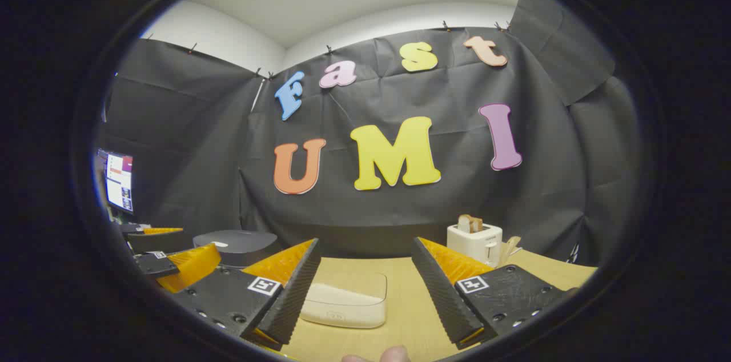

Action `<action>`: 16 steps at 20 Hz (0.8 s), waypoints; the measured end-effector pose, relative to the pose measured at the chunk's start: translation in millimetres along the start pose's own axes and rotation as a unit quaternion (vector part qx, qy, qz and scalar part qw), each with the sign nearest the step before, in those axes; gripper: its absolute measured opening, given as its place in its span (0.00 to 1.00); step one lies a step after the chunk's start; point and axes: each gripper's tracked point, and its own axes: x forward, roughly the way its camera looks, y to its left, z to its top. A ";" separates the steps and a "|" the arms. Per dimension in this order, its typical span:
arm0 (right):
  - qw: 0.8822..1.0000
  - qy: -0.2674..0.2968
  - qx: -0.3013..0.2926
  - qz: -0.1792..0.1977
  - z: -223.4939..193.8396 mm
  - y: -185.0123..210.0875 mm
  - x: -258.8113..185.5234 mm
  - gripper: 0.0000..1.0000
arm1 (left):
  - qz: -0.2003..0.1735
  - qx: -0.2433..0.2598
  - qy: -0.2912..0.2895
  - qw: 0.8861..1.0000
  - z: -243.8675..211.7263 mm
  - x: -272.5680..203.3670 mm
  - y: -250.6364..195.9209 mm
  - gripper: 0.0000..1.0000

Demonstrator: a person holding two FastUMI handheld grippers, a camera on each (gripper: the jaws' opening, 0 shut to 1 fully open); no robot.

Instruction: Close the left gripper, press the button to open the rice cooker; take a wooden spoon from the chopstick holder with the right hand, scoop a spoonful of rice and pour it into the rice cooker, then put the wooden spoon back into the chopstick holder.

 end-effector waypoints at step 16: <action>0.999 -0.019 -0.018 -0.020 9.2 -17.7 -5.2 0.96 | 0.005 0.004 0.006 1.000 -2.7 0.4 -0.4 0.99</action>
